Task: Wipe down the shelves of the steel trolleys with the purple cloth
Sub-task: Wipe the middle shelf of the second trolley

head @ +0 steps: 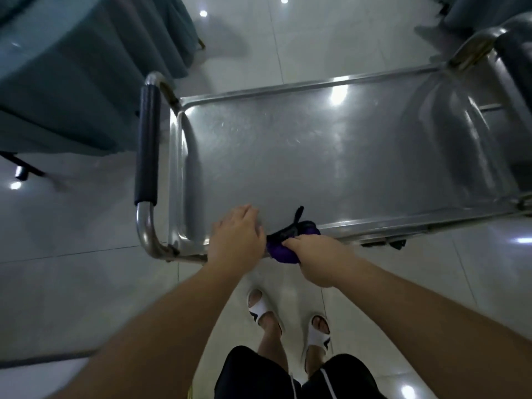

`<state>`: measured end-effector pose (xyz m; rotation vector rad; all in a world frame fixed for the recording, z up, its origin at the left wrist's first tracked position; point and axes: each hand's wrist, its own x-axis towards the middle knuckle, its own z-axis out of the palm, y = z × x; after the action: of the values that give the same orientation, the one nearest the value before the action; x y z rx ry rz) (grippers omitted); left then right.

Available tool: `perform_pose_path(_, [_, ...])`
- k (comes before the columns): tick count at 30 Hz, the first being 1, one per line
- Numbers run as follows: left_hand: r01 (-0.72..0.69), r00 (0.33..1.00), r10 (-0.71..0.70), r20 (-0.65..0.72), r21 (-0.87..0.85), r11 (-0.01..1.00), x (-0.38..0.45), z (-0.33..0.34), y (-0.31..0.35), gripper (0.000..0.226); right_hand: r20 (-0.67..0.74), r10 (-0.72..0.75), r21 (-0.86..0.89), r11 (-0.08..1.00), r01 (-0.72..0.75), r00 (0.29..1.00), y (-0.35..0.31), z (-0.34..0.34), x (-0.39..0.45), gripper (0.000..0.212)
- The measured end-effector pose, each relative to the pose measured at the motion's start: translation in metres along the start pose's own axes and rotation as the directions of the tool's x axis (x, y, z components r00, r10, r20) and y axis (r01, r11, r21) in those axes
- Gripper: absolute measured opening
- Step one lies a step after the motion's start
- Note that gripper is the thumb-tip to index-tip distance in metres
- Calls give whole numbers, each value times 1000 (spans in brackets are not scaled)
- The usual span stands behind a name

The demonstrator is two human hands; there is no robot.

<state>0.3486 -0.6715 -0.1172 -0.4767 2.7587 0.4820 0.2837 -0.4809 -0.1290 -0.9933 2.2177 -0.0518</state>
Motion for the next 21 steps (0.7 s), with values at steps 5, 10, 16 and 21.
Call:
perform_pose_path(5, [97, 994, -99, 47, 37, 995, -74, 12, 9, 50, 121, 59, -3, 998, -59, 991, -8, 22, -30, 53])
perform_pose_path(10, [216, 968, -219, 120, 40, 976, -131, 30, 9, 51, 150, 110, 51, 992, -119, 983, -3, 57, -59, 47])
perform_pose_path(16, [270, 942, -283, 180, 93, 958, -159, 45, -16, 56, 203, 194, 108, 970, -219, 960, -3, 88, -68, 49])
perform_pose_path(21, [246, 939, -258, 226, 83, 966, -153, 60, -48, 56, 120, 247, 266, 925, -271, 961, -21, 107, -48, 47])
